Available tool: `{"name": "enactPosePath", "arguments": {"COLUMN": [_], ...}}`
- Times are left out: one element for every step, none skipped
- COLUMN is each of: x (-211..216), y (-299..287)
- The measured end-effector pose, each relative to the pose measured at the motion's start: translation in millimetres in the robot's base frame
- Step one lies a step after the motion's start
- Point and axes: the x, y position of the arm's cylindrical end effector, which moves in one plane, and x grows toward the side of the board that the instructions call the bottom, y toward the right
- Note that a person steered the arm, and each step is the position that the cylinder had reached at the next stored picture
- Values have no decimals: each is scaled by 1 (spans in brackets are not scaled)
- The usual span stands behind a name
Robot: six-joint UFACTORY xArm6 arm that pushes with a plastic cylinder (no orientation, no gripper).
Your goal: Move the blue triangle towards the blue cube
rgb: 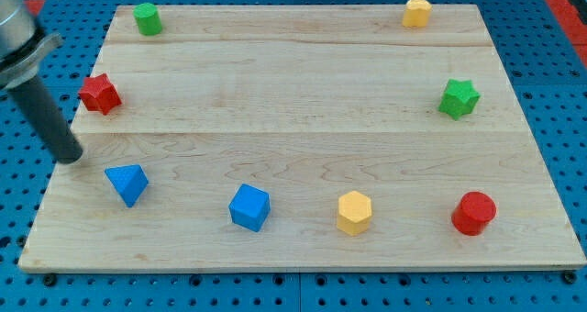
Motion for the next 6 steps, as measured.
{"name": "enactPosePath", "arguments": {"x": [12, 10, 9, -20, -23, -23], "y": [73, 133, 118, 141, 183, 198]}}
